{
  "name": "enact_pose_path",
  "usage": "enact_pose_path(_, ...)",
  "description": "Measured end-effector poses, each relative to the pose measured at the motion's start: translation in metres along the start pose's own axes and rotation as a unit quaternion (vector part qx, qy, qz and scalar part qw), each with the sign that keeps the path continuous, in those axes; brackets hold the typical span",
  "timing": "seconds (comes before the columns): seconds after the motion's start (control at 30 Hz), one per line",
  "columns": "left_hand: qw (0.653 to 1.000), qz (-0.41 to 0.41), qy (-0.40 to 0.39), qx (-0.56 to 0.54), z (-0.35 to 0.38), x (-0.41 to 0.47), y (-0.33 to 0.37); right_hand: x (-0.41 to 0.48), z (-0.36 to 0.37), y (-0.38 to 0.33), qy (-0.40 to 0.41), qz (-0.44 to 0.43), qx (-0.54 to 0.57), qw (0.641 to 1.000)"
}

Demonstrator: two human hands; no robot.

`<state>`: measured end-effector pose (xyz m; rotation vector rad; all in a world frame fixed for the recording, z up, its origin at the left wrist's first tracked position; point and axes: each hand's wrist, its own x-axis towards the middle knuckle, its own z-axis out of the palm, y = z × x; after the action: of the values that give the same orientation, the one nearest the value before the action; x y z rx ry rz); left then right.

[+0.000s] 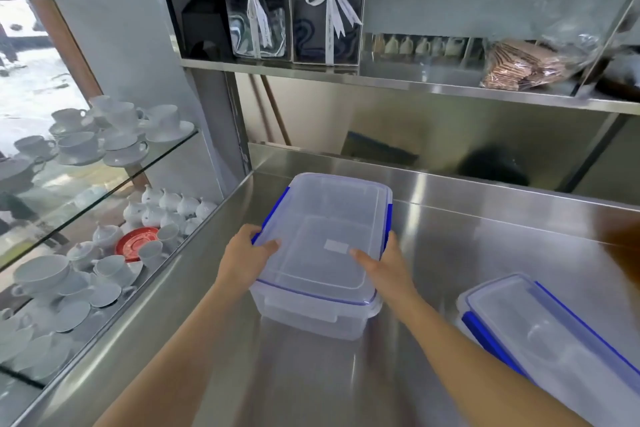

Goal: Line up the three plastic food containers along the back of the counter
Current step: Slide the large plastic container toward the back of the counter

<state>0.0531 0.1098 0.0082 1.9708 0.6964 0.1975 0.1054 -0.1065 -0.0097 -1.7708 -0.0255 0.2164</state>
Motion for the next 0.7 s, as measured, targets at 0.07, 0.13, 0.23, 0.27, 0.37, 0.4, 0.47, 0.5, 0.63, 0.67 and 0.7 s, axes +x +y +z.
enact_pose_path(0.07, 0.999, 0.004, 0.010, 0.036, -0.003, 0.014, -0.001, 0.017, 0.011, -0.007, -0.034, 0.001, -0.020, 0.999)
enact_pose_path(0.13, 0.995, 0.008, 0.021, 0.098, -0.005, 0.027, -0.004, 0.035, 0.024, -0.011, -0.061, 0.012, -0.048, 0.997)
enact_pose_path(0.23, 0.981, 0.028, 0.015, 0.192, -0.006, 0.046, -0.008, 0.057, 0.038, -0.020, -0.093, 0.033, -0.096, 0.990)
enact_pose_path(0.27, 0.977, 0.038, 0.010, 0.209, -0.006, 0.051, -0.008, 0.064, 0.041, -0.022, -0.098, 0.039, -0.106, 0.989)
enact_pose_path(0.37, 0.969, 0.056, 0.017, 0.239, -0.006, 0.068, -0.008, 0.080, 0.048, -0.023, -0.097, 0.035, -0.127, 0.987)
enact_pose_path(0.4, 0.968, 0.059, 0.021, 0.243, -0.006, 0.073, -0.008, 0.084, 0.050, -0.023, -0.095, 0.033, -0.132, 0.986)
enact_pose_path(0.47, 0.967, 0.061, 0.027, 0.247, -0.006, 0.082, -0.006, 0.092, 0.054, -0.022, -0.092, 0.032, -0.138, 0.986)
enact_pose_path(0.5, 0.966, 0.062, 0.030, 0.248, -0.005, 0.087, -0.006, 0.095, 0.056, -0.022, -0.091, 0.031, -0.141, 0.985)
enact_pose_path(0.63, 0.963, 0.084, 0.058, 0.250, -0.004, 0.098, -0.006, 0.108, 0.060, -0.022, -0.086, 0.033, -0.161, 0.983)
enact_pose_path(0.67, 0.960, 0.085, 0.064, 0.260, -0.004, 0.099, -0.006, 0.109, 0.061, -0.020, -0.084, 0.035, -0.167, 0.982)
enact_pose_path(0.7, 0.956, 0.084, 0.071, 0.272, -0.004, 0.099, -0.006, 0.110, 0.061, -0.020, -0.082, 0.036, -0.176, 0.980)
